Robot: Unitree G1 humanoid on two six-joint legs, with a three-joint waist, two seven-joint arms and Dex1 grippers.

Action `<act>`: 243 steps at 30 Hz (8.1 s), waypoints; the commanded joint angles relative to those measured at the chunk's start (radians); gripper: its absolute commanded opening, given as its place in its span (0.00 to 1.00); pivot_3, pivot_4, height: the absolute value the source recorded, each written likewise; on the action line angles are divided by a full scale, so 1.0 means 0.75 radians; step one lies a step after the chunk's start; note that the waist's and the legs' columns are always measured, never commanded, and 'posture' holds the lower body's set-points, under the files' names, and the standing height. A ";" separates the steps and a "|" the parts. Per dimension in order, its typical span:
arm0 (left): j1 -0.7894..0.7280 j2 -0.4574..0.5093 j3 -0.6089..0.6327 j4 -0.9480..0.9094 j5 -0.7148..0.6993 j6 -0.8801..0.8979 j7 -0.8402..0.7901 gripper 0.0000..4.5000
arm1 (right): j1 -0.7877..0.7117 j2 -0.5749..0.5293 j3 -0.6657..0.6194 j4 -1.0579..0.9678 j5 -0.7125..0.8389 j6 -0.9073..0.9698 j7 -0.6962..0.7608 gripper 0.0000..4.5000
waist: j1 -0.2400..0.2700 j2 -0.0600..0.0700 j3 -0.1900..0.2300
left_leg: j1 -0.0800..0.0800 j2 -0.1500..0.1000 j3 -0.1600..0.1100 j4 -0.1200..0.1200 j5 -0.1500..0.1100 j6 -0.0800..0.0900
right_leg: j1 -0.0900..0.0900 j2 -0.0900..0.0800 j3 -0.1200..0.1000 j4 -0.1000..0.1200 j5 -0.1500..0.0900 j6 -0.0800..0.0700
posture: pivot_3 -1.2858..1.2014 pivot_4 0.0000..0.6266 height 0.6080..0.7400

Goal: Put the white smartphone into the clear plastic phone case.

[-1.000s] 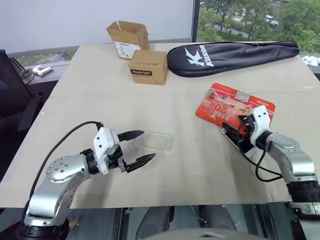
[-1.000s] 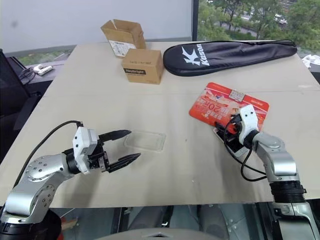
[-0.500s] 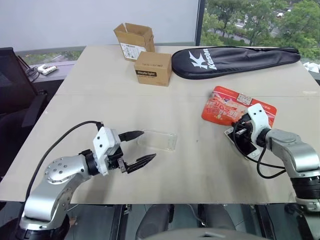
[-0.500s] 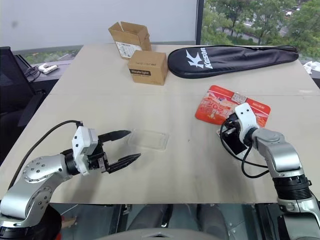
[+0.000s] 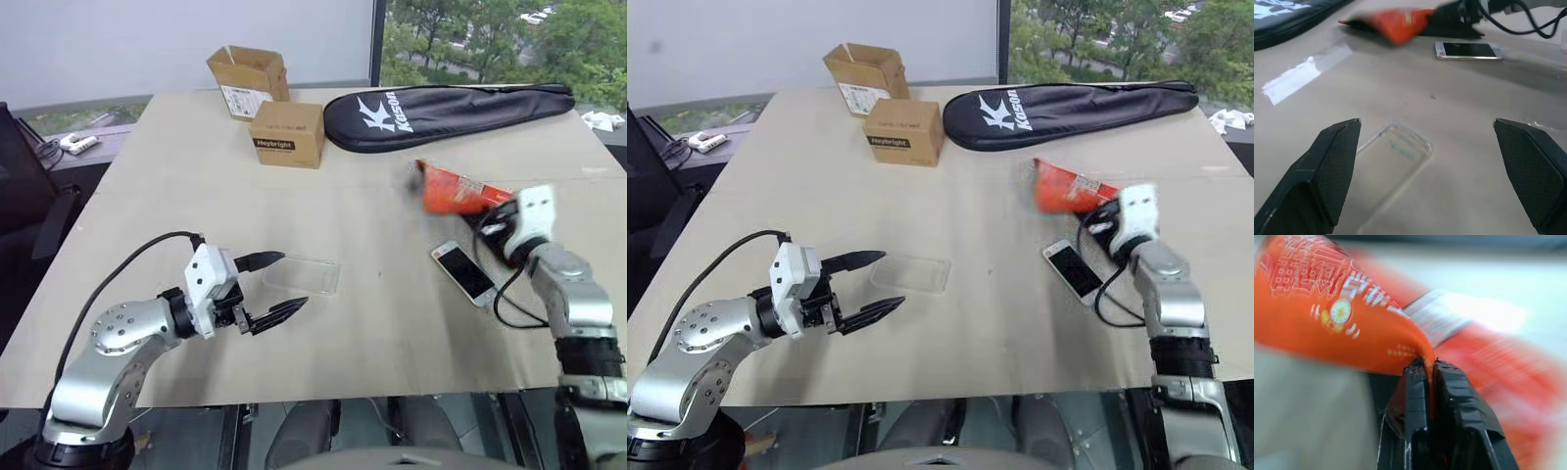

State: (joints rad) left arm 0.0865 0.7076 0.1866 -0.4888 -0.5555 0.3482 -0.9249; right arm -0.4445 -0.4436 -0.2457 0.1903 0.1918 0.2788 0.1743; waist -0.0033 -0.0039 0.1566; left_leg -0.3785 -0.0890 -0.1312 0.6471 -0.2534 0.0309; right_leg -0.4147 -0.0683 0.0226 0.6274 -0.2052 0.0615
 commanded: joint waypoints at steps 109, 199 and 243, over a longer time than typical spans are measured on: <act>-0.948 -0.541 -0.773 1.155 0.620 -0.420 -0.471 0.50 | 0.793 -0.253 0.065 -1.043 0.289 0.622 0.392 1.00 | 0.023 0.001 0.008 | -0.005 0.002 0.000 0.005 -0.001 0.002 | -0.001 0.000 -0.003 0.000 0.002 0.002 | 0.52 0.24 1.00; -0.992 -0.280 -0.590 0.798 0.351 -0.077 -0.395 0.02 | -0.329 -0.434 0.724 0.220 -0.162 -0.464 1.698 0.62 | -0.013 -0.007 0.014 | -0.008 0.002 0.001 0.005 0.003 -0.005 | -0.007 -0.001 -0.001 0.000 0.003 0.002 | 0.52 0.24 1.00; -0.905 -0.427 -0.824 1.028 0.751 -0.272 -0.248 0.00 | -0.320 -0.501 0.727 -0.315 -0.254 0.048 1.630 0.79 | -0.008 -0.007 0.013 | -0.005 0.002 0.002 0.008 0.003 -0.005 | -0.007 -0.002 0.000 0.008 0.003 0.002 | 0.52 0.24 1.00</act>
State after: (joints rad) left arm -0.6106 0.3818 -0.4010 0.2486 -0.0299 0.1318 -1.1083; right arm -0.6473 -0.8160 0.3390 -0.0552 -0.0187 0.3084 1.3933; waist -0.0091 -0.0091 0.1660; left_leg -0.3818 -0.0878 -0.1295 0.6532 -0.2514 0.0272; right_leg -0.4194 -0.0694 0.0225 0.6338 -0.2032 0.0629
